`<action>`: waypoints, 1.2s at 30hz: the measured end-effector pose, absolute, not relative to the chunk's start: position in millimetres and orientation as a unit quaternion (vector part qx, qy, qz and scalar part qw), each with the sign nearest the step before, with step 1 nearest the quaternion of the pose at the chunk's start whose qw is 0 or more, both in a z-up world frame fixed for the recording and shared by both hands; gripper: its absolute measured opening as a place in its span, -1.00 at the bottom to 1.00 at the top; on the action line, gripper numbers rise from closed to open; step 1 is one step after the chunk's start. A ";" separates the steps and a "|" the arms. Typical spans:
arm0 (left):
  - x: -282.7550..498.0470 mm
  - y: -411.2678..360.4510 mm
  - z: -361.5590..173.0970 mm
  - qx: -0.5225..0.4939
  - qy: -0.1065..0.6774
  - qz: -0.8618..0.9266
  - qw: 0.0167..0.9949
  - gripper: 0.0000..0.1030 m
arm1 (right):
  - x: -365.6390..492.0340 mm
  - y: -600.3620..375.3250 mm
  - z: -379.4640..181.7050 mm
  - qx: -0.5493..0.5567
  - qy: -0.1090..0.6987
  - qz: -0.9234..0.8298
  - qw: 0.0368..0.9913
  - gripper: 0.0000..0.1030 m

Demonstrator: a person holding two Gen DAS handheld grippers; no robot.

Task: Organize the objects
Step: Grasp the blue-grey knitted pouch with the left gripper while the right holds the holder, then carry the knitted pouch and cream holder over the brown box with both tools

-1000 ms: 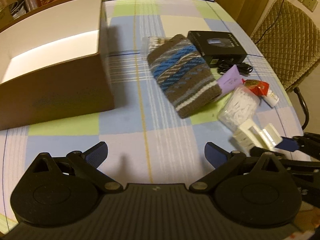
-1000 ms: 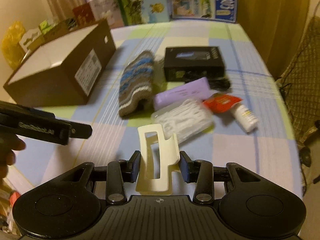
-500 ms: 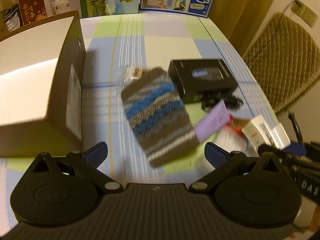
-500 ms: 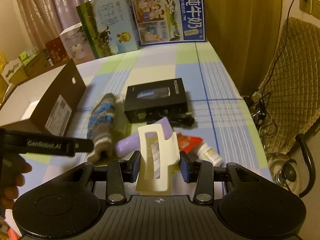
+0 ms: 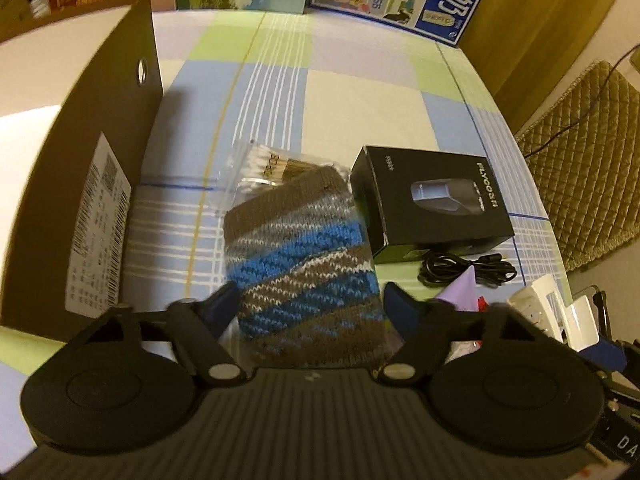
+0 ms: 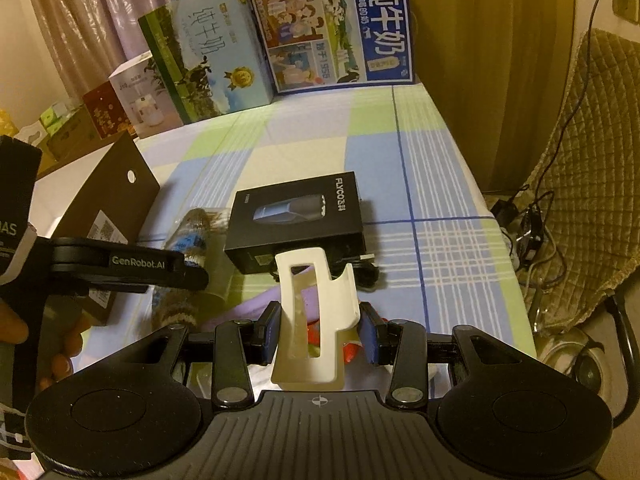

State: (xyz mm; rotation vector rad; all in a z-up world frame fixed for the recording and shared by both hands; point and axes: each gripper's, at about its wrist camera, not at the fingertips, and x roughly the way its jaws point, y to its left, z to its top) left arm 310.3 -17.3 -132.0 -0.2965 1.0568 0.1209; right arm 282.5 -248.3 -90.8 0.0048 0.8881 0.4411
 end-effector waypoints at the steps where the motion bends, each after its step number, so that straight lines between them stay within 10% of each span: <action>1: 310.2 -15.7 -134.7 -0.149 0.504 0.053 0.849 0.03 | 283.9 -248.8 -91.5 0.002 0.426 0.214 0.879 -0.26; 7: 301.6 -17.8 -127.1 -0.147 0.487 0.051 0.859 -0.67 | 288.9 -248.9 -92.5 0.003 0.427 0.229 0.875 -0.26; 36: 181.4 134.0 14.1 -0.173 0.354 0.084 0.915 -0.71 | 251.8 -92.4 -3.2 0.045 0.359 0.354 0.862 -0.26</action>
